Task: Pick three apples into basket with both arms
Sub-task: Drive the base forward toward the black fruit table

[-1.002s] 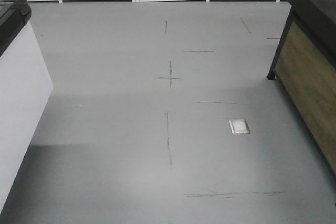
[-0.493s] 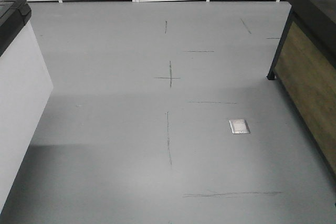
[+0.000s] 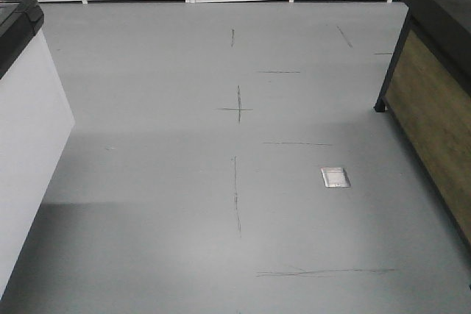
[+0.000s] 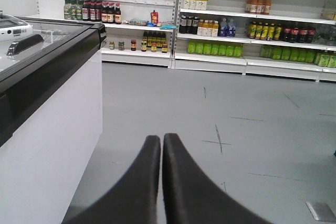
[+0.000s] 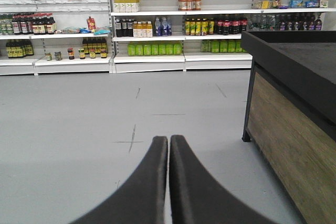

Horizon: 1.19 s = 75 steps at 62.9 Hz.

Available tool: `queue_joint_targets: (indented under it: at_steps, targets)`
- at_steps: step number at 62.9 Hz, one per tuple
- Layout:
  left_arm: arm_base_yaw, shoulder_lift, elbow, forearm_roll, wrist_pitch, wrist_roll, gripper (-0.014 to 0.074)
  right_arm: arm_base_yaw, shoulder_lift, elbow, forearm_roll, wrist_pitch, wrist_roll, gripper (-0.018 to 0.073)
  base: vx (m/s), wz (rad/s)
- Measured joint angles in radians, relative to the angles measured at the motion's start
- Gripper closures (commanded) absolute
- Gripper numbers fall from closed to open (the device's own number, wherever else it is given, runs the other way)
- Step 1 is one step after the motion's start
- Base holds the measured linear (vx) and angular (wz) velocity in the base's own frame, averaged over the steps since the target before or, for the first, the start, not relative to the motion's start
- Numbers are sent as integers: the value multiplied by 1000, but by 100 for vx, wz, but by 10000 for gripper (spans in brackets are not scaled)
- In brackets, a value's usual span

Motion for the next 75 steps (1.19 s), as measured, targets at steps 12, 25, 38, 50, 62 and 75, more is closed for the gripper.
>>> queue_joint_targets:
  at_steps: [12, 25, 38, 50, 62, 75]
  targets:
    - [0, 0, 0, 0, 0, 0, 603, 0, 0, 0, 0, 0, 0, 564, 0, 0]
    - [0, 0, 0, 0, 0, 0, 603, 0, 0, 0, 0, 0, 0, 564, 0, 0]
    - [0, 0, 0, 0, 0, 0, 603, 0, 0, 0, 0, 0, 0, 564, 0, 1]
    - [0, 0, 0, 0, 0, 0, 603, 0, 0, 0, 0, 0, 0, 564, 3, 5]
    - [0, 0, 0, 0, 0, 0, 603, 0, 0, 0, 0, 0, 0, 564, 7, 8]
    - [0, 0, 0, 0, 0, 0, 603, 0, 0, 0, 0, 0, 0, 564, 11, 3]
